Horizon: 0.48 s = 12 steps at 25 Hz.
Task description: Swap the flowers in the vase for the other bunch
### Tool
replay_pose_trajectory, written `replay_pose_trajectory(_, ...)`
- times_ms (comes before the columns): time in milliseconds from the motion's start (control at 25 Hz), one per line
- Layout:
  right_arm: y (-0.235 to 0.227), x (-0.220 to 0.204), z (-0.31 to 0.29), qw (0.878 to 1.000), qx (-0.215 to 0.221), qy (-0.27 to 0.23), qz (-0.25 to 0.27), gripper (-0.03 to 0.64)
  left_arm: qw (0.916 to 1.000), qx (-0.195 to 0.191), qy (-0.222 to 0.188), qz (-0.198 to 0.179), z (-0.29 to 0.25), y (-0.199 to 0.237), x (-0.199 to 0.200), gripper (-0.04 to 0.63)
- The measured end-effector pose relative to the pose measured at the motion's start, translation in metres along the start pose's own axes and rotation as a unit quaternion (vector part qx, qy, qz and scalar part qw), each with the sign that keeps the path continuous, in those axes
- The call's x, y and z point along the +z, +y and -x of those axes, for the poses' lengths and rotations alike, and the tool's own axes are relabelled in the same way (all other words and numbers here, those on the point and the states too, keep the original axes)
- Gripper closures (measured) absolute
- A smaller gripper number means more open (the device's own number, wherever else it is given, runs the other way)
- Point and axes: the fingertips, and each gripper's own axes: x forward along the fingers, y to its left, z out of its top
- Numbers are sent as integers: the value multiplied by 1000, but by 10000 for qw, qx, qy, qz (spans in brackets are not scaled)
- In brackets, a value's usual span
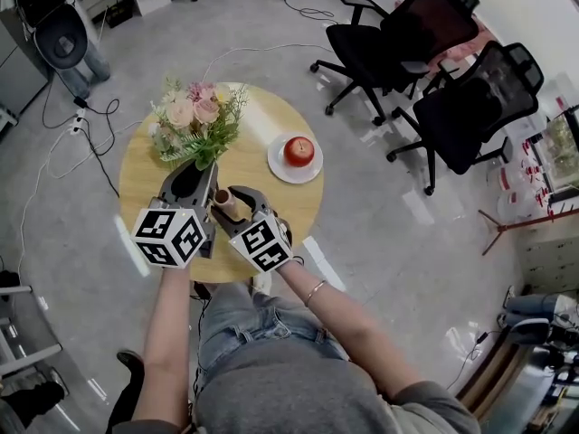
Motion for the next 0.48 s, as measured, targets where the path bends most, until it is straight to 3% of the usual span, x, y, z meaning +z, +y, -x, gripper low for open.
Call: replay_pose_trajectory(480,-2,-1,0,10000,-15,22,5,396,9976,182,652,-109,17,3,-28,526)
